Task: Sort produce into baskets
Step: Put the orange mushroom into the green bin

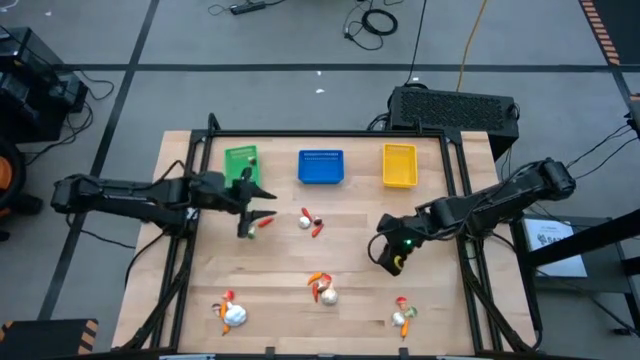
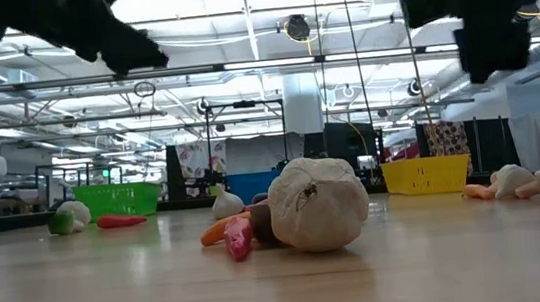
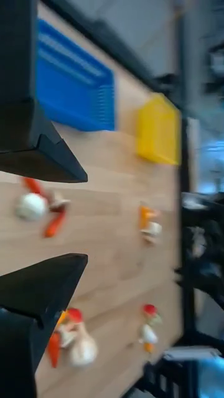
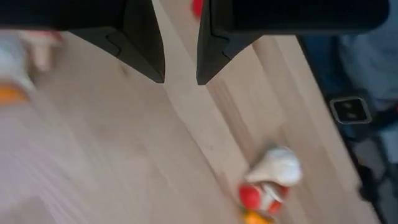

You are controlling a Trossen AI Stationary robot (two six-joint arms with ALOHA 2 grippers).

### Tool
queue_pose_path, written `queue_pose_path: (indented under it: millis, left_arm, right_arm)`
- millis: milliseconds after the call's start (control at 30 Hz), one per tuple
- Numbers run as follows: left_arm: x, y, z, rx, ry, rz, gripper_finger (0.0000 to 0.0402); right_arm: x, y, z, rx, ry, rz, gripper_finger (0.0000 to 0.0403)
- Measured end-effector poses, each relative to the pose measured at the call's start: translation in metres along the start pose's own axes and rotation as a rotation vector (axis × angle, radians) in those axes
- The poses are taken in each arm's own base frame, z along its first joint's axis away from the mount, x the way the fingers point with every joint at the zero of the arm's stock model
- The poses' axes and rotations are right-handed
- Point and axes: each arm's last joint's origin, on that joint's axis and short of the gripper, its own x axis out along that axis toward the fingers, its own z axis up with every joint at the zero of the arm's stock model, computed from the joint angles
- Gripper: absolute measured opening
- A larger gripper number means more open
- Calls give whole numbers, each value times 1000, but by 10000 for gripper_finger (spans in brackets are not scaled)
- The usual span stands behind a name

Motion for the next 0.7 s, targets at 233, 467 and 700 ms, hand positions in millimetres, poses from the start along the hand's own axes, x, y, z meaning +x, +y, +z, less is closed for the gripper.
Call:
queue_pose_path:
  millis: [233,467,700]
  left_arm:
    - [2,-3,-2,32,-51,-46,206]
    - [2,-7,-12,-23,43,-161,206]
    - [2,-13,-10,-140,48,-191,206]
  right_arm:
    - [-4,5,-12,55,-16,-81,84]
    - [-1,17,-35,170,83,-45,84]
    - [9,34,-65,272,146,-42,84]
